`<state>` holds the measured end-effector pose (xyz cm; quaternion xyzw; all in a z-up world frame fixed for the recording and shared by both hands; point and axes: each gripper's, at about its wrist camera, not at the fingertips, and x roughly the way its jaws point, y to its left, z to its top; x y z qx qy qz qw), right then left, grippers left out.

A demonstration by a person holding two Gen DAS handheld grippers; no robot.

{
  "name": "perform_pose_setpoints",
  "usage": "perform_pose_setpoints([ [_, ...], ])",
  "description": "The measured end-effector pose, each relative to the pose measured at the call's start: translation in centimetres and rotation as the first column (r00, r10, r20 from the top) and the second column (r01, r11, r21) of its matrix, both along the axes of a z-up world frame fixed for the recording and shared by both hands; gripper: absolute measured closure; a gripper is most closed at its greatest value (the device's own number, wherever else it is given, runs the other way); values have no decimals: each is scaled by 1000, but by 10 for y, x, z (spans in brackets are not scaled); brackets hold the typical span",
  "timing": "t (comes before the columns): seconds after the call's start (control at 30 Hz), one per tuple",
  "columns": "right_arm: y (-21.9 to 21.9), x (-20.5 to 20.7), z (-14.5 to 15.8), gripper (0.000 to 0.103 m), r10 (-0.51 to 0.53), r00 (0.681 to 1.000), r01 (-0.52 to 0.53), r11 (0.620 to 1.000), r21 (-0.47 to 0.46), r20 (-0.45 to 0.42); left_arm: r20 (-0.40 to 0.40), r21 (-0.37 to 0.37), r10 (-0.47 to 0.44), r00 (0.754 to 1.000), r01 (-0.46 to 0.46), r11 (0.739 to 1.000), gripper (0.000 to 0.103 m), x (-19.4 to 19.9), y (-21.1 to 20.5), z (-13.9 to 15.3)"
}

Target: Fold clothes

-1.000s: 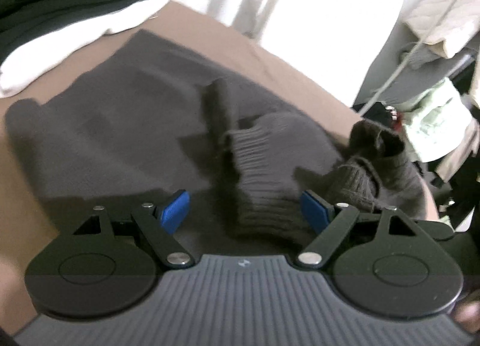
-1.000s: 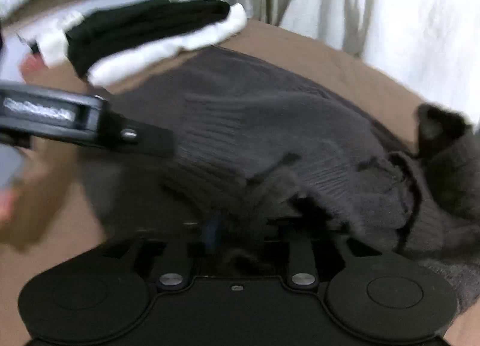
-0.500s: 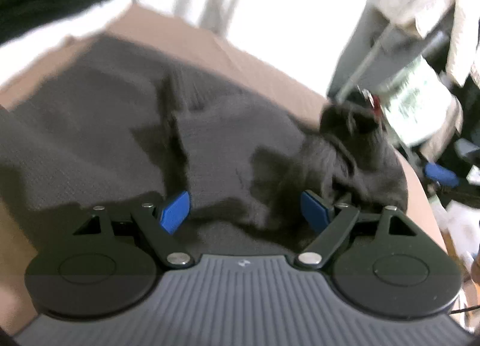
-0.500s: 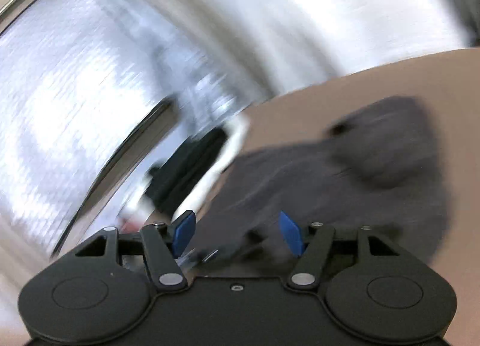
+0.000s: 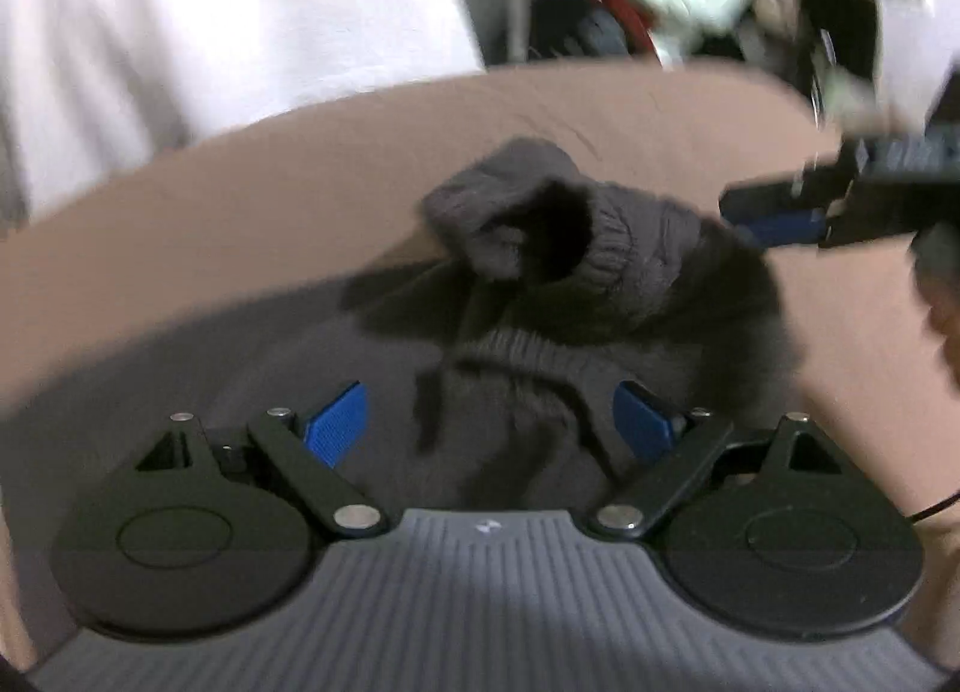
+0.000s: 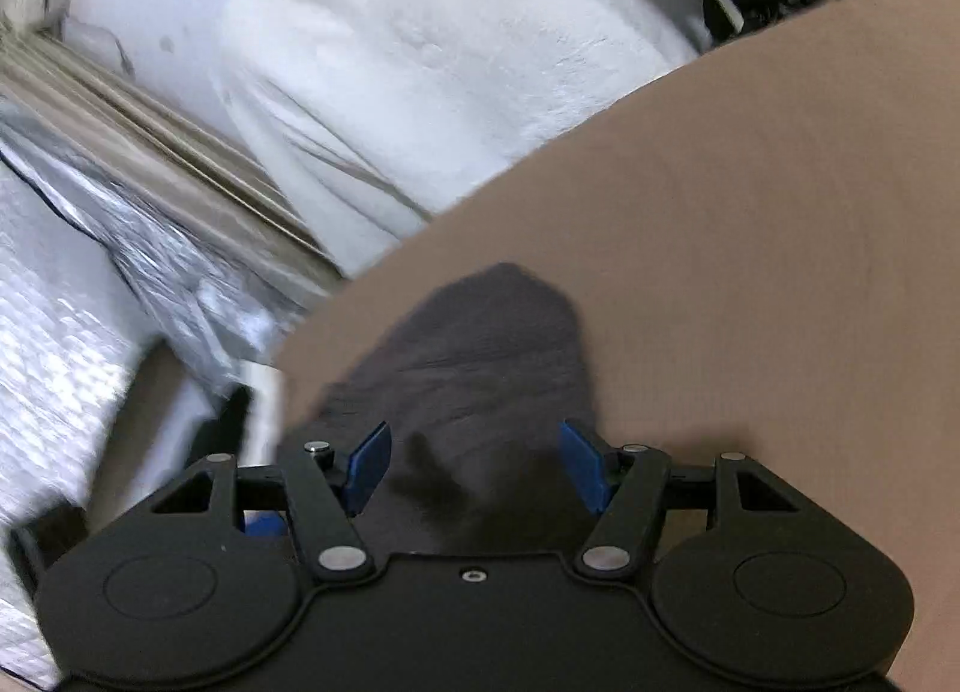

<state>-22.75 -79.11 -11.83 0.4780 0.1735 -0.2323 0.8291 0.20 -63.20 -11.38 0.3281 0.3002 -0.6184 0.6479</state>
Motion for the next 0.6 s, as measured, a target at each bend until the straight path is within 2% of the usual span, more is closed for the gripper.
perform_pose_setpoints([
  [0.07, -4, 0, -8, 35, 6, 1000, -7, 999, 39, 26, 54, 50, -56, 997, 54, 997, 18, -5, -19, -13],
  [0.1, -5, 0, -12, 35, 9, 999, -11, 998, 60, 41, 79, 70, -80, 994, 74, 995, 41, -8, -26, -18],
  [0.13, -7, 0, -16, 35, 11, 998, -16, 997, 80, 56, 105, 79, -92, 990, 84, 993, 83, -11, -28, -21],
  [0.17, -7, 0, -19, 35, 11, 999, -15, 997, 78, 52, 132, 87, -93, 987, 82, 993, 95, -13, -28, -21],
  [0.3, -9, 10, -24, 35, 30, 999, -34, 996, 81, 42, 192, 71, -59, 980, 46, 996, 96, -12, -22, 2],
  [0.4, -11, 14, -21, 35, 11, 999, -13, 999, 49, 39, 223, -21, 24, 975, -20, 1000, 96, 11, -11, 39],
  [0.5, -11, 10, -23, 35, -1, 997, -5, 998, 66, 82, 199, -130, 154, 968, -129, 983, 96, 51, -2, 69],
  [0.57, -8, 14, -21, 35, 11, 997, -14, 999, 40, 79, 143, -193, 215, 966, -186, 963, 94, 79, -1, 73],
  [0.6, -6, 17, -19, 35, 17, 997, -19, 999, 26, 77, 117, -205, 231, 966, -204, 957, 86, 93, -2, 67],
])
